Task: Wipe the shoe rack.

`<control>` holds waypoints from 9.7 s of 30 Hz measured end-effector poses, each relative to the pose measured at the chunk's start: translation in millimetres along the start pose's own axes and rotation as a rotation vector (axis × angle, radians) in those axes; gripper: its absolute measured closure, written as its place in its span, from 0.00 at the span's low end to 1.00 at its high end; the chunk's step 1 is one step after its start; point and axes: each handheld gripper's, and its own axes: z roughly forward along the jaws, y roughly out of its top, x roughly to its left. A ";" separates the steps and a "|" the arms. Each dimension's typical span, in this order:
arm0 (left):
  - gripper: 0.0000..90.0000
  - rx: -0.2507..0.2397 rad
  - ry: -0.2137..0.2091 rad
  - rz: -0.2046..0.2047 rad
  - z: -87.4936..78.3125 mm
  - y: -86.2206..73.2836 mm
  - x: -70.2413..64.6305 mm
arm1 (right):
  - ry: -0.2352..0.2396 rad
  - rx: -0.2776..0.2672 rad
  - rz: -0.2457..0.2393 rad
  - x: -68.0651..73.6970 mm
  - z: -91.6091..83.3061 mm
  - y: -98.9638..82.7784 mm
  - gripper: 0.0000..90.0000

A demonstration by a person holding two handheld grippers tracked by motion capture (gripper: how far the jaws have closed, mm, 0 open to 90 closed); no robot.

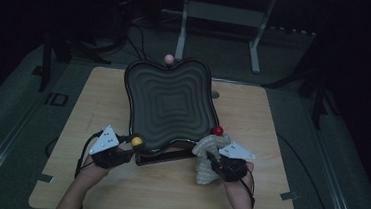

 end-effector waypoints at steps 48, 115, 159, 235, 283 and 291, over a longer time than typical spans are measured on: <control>0.66 0.007 -0.031 0.006 -0.9 0.1 4.8 | 0.100 0.050 -0.047 35.9 17.3 7.7 0.77; 0.66 0.018 -0.046 0.011 -1.1 1.3 5.6 | 0.239 -0.001 -0.128 98.0 36.3 49.5 0.76; 0.66 0.024 -0.053 0.011 -1.3 2.1 6.3 | 0.255 0.018 -0.184 103.3 36.5 46.2 0.77; 0.66 0.022 -0.075 0.012 -1.0 1.6 8.0 | 0.124 0.080 -0.010 21.3 22.3 17.2 0.77; 0.66 0.019 -0.082 0.012 -0.5 1.4 8.1 | -0.028 0.002 0.069 -23.3 -7.1 16.6 0.76; 0.66 0.016 -0.084 0.011 -0.7 1.0 8.3 | 0.024 0.054 0.045 -8.1 6.2 7.9 0.76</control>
